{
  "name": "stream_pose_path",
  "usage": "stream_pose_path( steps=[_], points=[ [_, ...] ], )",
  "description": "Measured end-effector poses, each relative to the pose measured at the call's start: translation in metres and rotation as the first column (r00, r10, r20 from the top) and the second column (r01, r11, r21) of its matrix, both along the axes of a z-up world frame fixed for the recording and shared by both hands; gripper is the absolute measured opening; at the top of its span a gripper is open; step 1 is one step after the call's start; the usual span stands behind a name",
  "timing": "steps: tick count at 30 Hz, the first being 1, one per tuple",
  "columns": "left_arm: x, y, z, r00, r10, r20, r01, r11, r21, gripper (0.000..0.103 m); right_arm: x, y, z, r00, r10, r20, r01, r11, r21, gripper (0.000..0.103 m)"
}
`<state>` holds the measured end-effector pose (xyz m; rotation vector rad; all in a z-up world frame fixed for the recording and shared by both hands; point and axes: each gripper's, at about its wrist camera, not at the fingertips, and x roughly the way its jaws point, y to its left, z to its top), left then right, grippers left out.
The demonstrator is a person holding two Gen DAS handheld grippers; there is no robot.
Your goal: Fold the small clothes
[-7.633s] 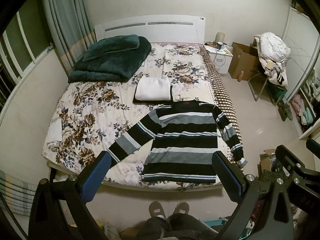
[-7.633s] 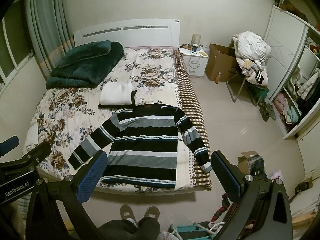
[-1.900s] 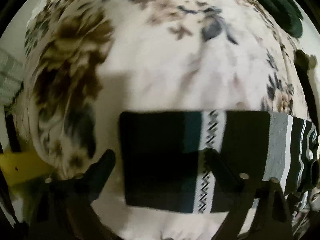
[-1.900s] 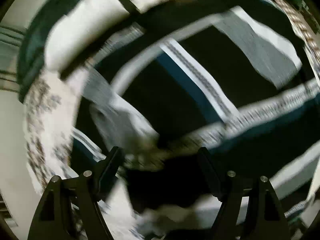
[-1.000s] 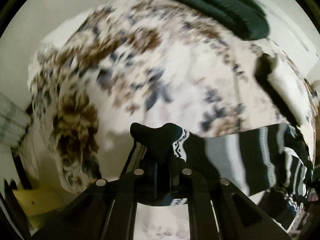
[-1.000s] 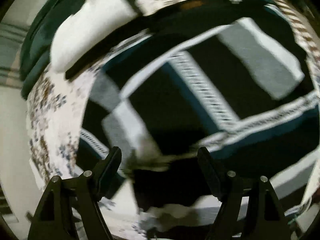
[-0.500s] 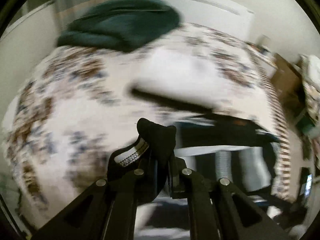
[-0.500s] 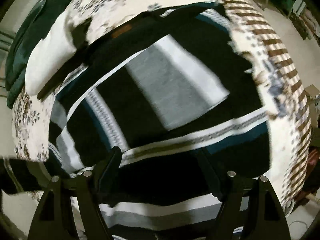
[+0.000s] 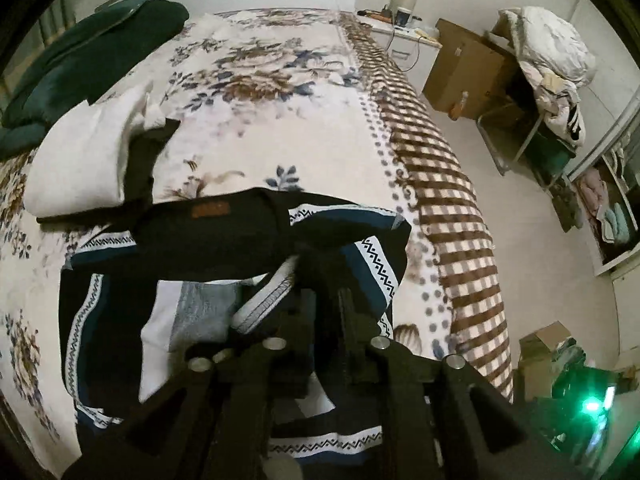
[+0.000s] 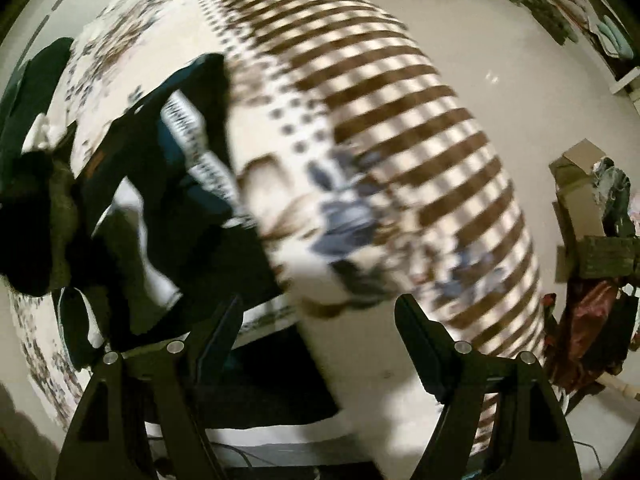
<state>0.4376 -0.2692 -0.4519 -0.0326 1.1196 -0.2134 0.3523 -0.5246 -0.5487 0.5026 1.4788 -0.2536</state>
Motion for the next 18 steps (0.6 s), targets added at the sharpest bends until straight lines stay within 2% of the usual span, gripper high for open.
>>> stream_pose_path(
  steps=[1, 2, 3, 4, 7, 10, 13, 14, 15, 18],
  points=[
    [-0.001, 0.002, -0.002, 1.000, 0.005, -0.001, -0.005, 1.000, -0.008, 0.042, 0.000, -0.005, 0.000, 1.000, 0.000, -0.002, 0.000, 1.000, 0.003, 0.080],
    [-0.002, 0.005, -0.003, 1.000, 0.012, -0.001, -0.012, 1.000, -0.014, 0.056, 0.001, -0.011, 0.001, 1.000, -0.001, -0.005, 0.001, 1.000, 0.009, 0.080],
    [-0.003, 0.015, -0.003, 0.999, 0.034, 0.002, -0.034, 0.999, -0.013, 0.083, 0.002, -0.018, 0.002, 1.000, -0.006, -0.005, 0.006, 1.000, 0.021, 0.080],
    [-0.003, 0.020, -0.004, 0.999, 0.048, 0.005, -0.048, 0.999, -0.010, 0.089, 0.004, -0.022, 0.004, 1.000, -0.013, -0.003, 0.013, 0.999, 0.038, 0.080],
    [-0.012, 0.067, 0.000, 0.992, 0.123, 0.027, -0.123, 0.992, 0.008, 0.089, 0.012, -0.022, 0.012, 0.999, -0.031, 0.018, 0.029, 0.995, 0.098, 0.080],
    [-0.028, 0.145, 0.001, 0.967, 0.248, 0.055, -0.252, 0.963, 0.091, 0.089, 0.034, -0.005, 0.023, 0.998, -0.019, 0.063, 0.008, 0.984, 0.175, 0.080],
    [-0.044, 0.222, -0.018, 0.930, 0.365, 0.037, -0.363, 0.903, 0.231, 0.089, 0.063, 0.024, 0.031, 0.993, 0.034, 0.114, -0.060, 0.972, 0.226, 0.080],
    [-0.047, 0.236, -0.024, 0.922, 0.387, 0.030, -0.381, 0.888, 0.258, 0.089, 0.074, 0.036, 0.031, 0.990, 0.061, 0.126, -0.089, 0.969, 0.232, 0.080],
    [-0.051, 0.259, -0.034, 0.905, 0.426, 0.014, -0.410, 0.860, 0.304, 0.089, 0.088, 0.051, 0.028, 0.987, 0.091, 0.136, -0.121, 0.965, 0.234, 0.080],
    [-0.059, 0.298, -0.055, 0.870, 0.493, -0.016, -0.456, 0.814, 0.360, 0.089, 0.114, 0.083, 0.019, 0.980, 0.149, 0.135, -0.176, 0.960, 0.217, 0.080]
  ],
)
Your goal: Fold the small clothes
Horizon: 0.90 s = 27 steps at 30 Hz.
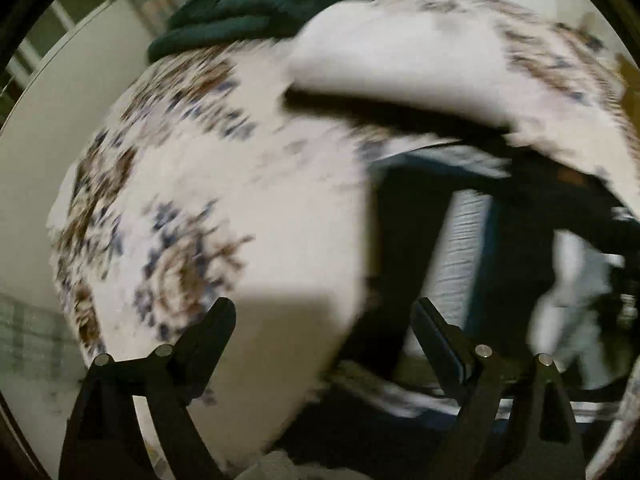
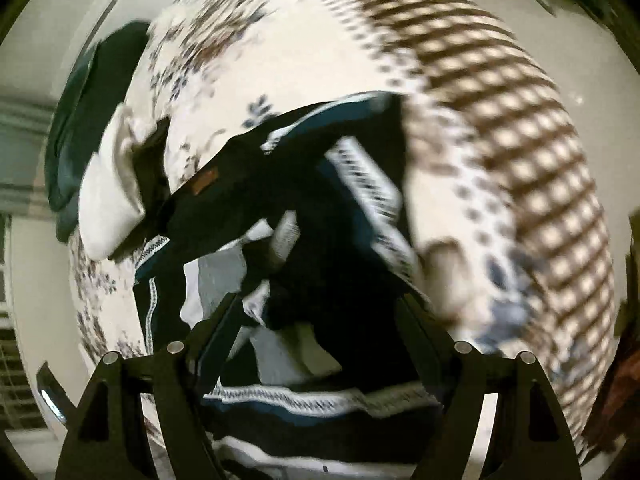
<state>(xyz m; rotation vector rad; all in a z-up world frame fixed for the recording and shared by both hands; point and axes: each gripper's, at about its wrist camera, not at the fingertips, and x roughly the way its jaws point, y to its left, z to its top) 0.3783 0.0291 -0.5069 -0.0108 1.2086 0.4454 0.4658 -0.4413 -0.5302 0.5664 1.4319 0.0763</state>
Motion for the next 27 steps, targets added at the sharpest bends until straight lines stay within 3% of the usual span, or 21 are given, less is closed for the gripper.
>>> stream_pose_path(
  steps=[2, 3, 4, 5, 8, 10, 12, 13, 16, 18, 21, 22, 24, 27],
  points=[
    [-0.001, 0.013, -0.011, 1.000, 0.026, -0.015, -0.026, 1.000, 0.001, 0.089, 0.016, 0.019, -0.013, 1.000, 0.023, -0.008, -0.023, 0.999, -0.024, 0.080],
    [0.000, 0.016, -0.017, 0.999, 0.035, -0.023, -0.035, 0.999, -0.004, 0.089, 0.022, 0.028, -0.022, 0.999, 0.042, -0.028, -0.043, 0.998, -0.038, 0.074],
    [0.002, 0.017, -0.022, 0.999, 0.041, -0.030, -0.042, 0.999, -0.017, 0.089, 0.025, 0.032, -0.029, 0.998, 0.054, -0.042, -0.056, 0.997, -0.047, 0.058],
    [0.003, 0.018, -0.024, 0.998, 0.046, -0.032, -0.048, 0.998, -0.035, 0.089, 0.028, 0.038, -0.036, 0.996, 0.060, -0.063, -0.065, 0.995, -0.081, 0.018],
    [0.007, 0.014, -0.024, 0.999, 0.050, -0.014, -0.051, 0.997, -0.063, 0.089, 0.020, 0.033, -0.018, 0.999, 0.034, 0.004, -0.033, 0.994, -0.107, 0.011],
    [0.009, 0.009, -0.024, 0.999, 0.034, -0.008, -0.035, 0.997, -0.067, 0.089, 0.009, 0.021, 0.010, 0.993, 0.028, 0.111, -0.013, 0.990, -0.141, 0.010],
    [0.011, 0.004, -0.032, 1.000, 0.013, -0.023, -0.015, 0.997, -0.070, 0.089, -0.001, 0.004, 0.019, 0.991, 0.011, 0.136, 0.014, 0.983, -0.184, 0.010],
    [0.011, 0.003, -0.036, 0.999, 0.004, -0.035, -0.007, 0.997, -0.074, 0.089, -0.003, -0.004, 0.013, 0.994, 0.006, 0.108, 0.015, 0.982, -0.189, 0.011],
    [0.010, -0.001, -0.043, 0.998, -0.018, -0.063, 0.014, 0.998, -0.060, 0.089, -0.012, -0.024, -0.029, 0.996, 0.004, -0.094, -0.020, 0.984, -0.174, 0.018],
    [0.008, 0.001, -0.041, 0.998, -0.027, -0.059, 0.024, 0.998, -0.053, 0.089, -0.021, -0.029, -0.040, 0.986, 0.004, -0.167, -0.042, 0.974, -0.222, 0.022],
    [0.009, 0.005, -0.036, 0.998, -0.036, -0.048, 0.034, 0.999, -0.029, 0.089, -0.025, -0.032, -0.027, 0.991, -0.022, -0.133, -0.009, 0.974, -0.225, 0.045],
    [0.010, 0.006, -0.035, 0.998, -0.038, -0.048, 0.037, 0.999, -0.021, 0.089, -0.025, -0.033, -0.020, 0.994, -0.042, -0.099, 0.021, 0.980, -0.198, 0.047],
    [0.008, 0.011, -0.032, 0.998, -0.036, -0.057, 0.035, 0.999, -0.022, 0.089, -0.022, -0.031, -0.006, 0.998, -0.058, -0.022, 0.054, 0.991, -0.122, 0.060],
    [-0.008, 0.022, -0.022, 0.998, -0.031, -0.052, 0.028, 0.998, -0.054, 0.089, -0.019, -0.013, -0.005, 0.999, -0.008, -0.031, 0.005, 0.996, -0.093, 0.060]
  ],
)
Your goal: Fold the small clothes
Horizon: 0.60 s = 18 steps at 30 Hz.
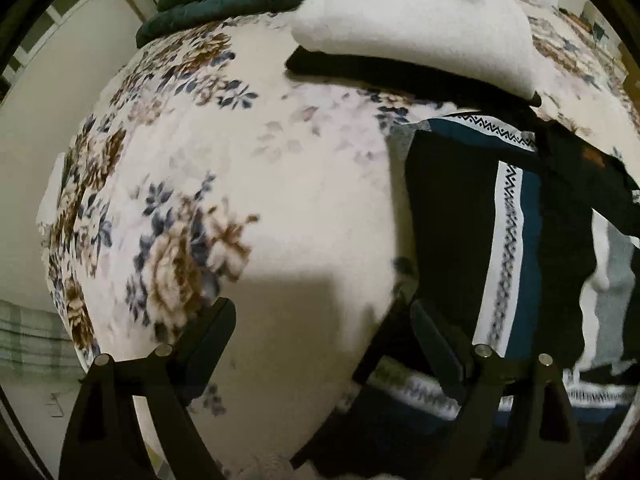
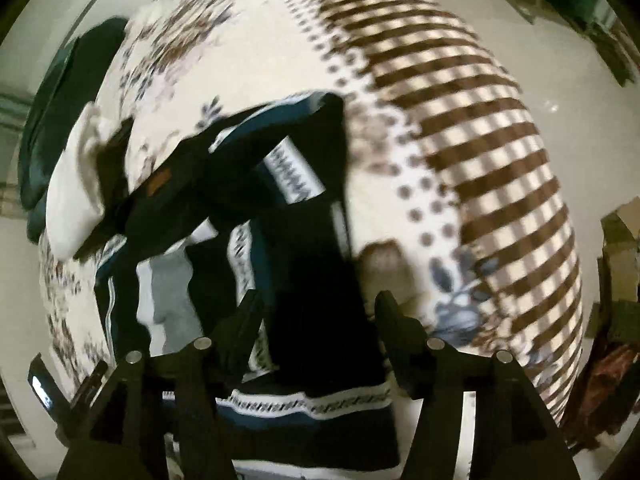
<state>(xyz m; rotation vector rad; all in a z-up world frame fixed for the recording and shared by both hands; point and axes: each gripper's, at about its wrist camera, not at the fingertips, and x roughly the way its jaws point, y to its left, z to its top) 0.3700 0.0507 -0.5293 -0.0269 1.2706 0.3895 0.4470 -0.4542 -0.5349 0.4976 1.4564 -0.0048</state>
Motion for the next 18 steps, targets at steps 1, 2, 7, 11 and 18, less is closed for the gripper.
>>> stream_pose_path(
  steps=[1, 2, 7, 11, 18],
  points=[
    [-0.011, 0.005, 0.002, 1.000, -0.003, -0.008, 0.003, 1.000, -0.019, 0.089, -0.004, 0.004, -0.002, 1.000, 0.013, -0.008, -0.012, 1.000, 0.011, 0.060],
    [-0.019, 0.008, 0.003, 1.000, -0.009, -0.016, 0.009, 0.999, -0.034, 0.089, -0.009, 0.008, -0.004, 0.999, 0.030, -0.018, -0.029, 0.999, 0.023, 0.060],
    [-0.087, 0.029, -0.004, 0.991, -0.088, -0.100, 0.081, 0.994, -0.073, 0.089, -0.073, 0.008, -0.024, 0.993, 0.033, -0.115, -0.027, 0.998, 0.049, 0.060],
    [-0.134, 0.049, -0.032, 0.976, -0.136, -0.170, 0.115, 0.985, -0.127, 0.089, -0.158, -0.001, -0.050, 0.976, -0.010, -0.218, 0.026, 0.997, 0.070, 0.060],
    [-0.188, 0.043, -0.093, 0.932, -0.276, -0.236, 0.205, 0.936, -0.285, 0.059, -0.283, 0.001, -0.104, 0.938, -0.062, -0.341, 0.074, 0.997, 0.023, 0.060]
  ],
)
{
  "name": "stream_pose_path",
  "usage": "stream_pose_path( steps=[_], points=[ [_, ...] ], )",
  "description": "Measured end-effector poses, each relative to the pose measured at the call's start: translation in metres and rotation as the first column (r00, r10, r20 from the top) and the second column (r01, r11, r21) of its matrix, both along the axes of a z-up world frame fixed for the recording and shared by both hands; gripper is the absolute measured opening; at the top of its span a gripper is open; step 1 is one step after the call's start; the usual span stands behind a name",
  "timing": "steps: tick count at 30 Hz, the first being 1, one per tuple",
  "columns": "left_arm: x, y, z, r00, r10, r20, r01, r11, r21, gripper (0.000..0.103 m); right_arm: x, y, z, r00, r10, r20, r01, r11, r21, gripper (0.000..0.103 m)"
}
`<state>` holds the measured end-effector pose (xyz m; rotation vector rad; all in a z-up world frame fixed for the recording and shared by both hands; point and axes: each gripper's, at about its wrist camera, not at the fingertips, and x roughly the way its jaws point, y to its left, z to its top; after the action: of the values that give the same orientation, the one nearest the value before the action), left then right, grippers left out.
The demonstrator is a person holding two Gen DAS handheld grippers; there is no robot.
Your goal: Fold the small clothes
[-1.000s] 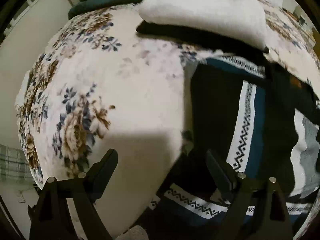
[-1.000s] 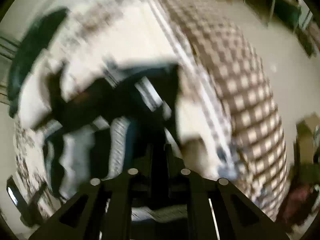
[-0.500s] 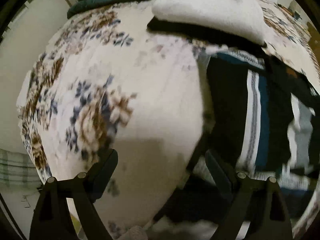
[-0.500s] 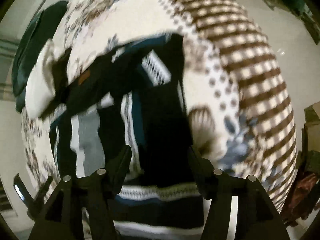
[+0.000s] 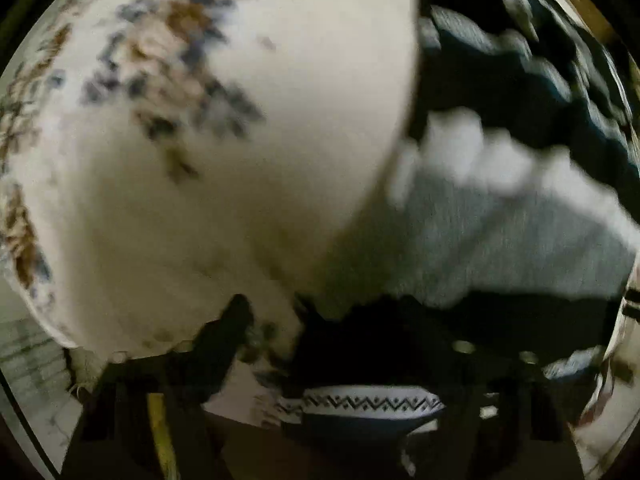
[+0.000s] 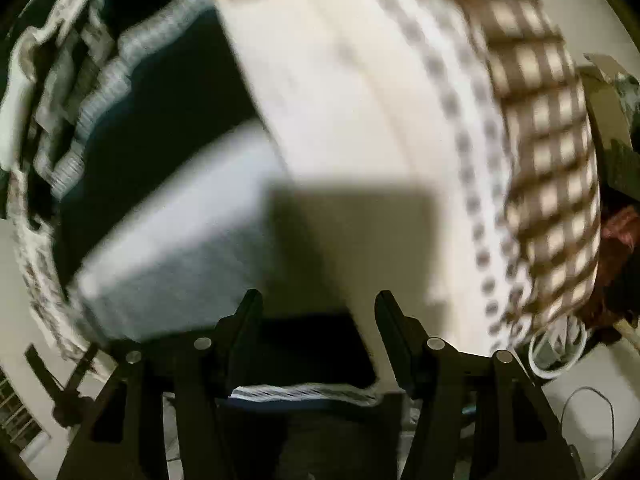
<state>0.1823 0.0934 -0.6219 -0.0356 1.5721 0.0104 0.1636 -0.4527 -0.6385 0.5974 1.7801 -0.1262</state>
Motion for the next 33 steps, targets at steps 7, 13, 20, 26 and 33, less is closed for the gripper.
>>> stream_pose_path(
  steps=[7, 13, 20, 26, 33],
  points=[
    [-0.024, -0.017, -0.007, 0.998, -0.023, 0.059, 0.025, 0.999, -0.021, 0.006, -0.049, 0.012, -0.027, 0.999, -0.039, 0.026, 0.038, 0.999, 0.014, 0.064],
    [-0.045, -0.018, 0.017, 0.994, 0.024, 0.109, -0.020, 0.999, -0.030, 0.005, -0.070, 0.032, -0.001, 0.995, 0.077, 0.071, -0.071, 0.993, -0.090, 0.005],
    [-0.046, -0.022, 0.004, 0.996, 0.018, 0.082, -0.015, 0.999, -0.035, 0.006, -0.082, 0.029, 0.016, 0.991, 0.132, 0.033, -0.123, 0.970, -0.208, 0.004],
    [-0.050, 0.016, 0.001, 0.994, 0.103, 0.029, -0.096, 0.975, -0.201, 0.025, -0.072, 0.014, -0.001, 0.999, 0.053, -0.010, -0.054, 0.998, -0.014, 0.029],
    [-0.060, 0.019, -0.033, 0.988, 0.145, -0.059, -0.156, 0.948, -0.276, 0.044, -0.118, -0.003, -0.020, 0.997, -0.026, -0.074, 0.035, 0.993, 0.114, 0.048]
  ],
)
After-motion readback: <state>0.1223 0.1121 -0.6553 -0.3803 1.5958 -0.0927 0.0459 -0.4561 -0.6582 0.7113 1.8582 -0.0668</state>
